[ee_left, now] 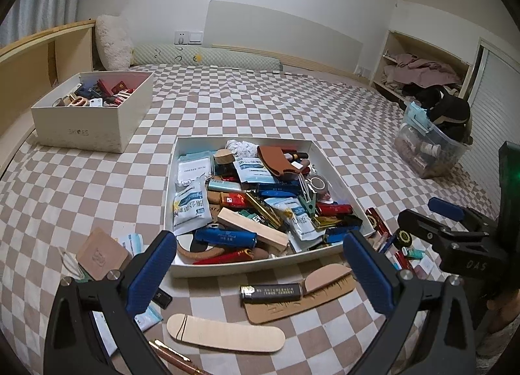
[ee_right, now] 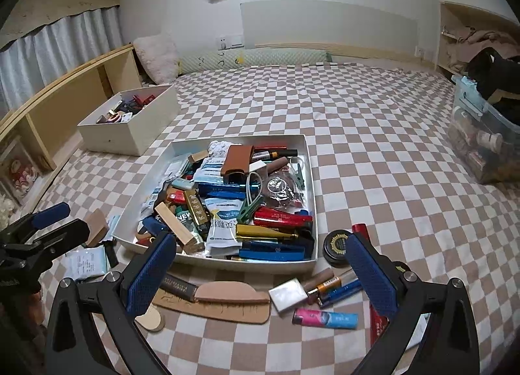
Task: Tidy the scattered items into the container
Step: 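Withdraw both open grippers from the box back over the scattered items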
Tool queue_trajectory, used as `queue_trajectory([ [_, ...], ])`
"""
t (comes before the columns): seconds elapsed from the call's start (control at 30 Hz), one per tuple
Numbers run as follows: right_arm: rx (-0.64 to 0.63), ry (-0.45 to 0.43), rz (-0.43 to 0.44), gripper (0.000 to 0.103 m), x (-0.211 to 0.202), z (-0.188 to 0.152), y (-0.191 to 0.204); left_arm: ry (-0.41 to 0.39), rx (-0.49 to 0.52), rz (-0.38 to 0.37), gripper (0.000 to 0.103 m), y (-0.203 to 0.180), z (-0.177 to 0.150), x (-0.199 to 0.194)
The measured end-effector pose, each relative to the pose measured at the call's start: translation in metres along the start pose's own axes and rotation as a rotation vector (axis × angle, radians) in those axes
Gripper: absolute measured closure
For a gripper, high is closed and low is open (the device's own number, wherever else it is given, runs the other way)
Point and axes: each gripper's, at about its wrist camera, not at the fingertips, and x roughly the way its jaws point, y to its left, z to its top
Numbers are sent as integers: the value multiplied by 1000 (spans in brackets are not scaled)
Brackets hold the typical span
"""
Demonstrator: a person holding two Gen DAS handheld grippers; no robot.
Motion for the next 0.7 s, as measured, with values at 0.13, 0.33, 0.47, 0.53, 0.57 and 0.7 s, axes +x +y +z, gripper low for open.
queue_trajectory([
  [0.13, -2, -3, -1, 0, -7, -3, 0, -6, 8, -1, 0, -5, -5, -7],
  [0.33, 2, -11, 2, 0, -20, -8, -1, -22, 0, -27, 0, -10, -7, -21],
  [0.47, 3, -13, 3, 0, -27, -12, -2, -35, 11, -20, 0, -15, -8, -30],
  [0.53, 4, -16, 3, 0, -30, -14, -2, -39, 12, -16, 0, -16, -8, -33],
  [0.57, 5, -17, 3, 0, -32, -16, -3, -39, 10, -17, 0, -17, -9, -35],
  [0.7, 7, -19, 0, 0, -39, -21, -5, -39, 6, -11, 0, -18, -12, -39],
])
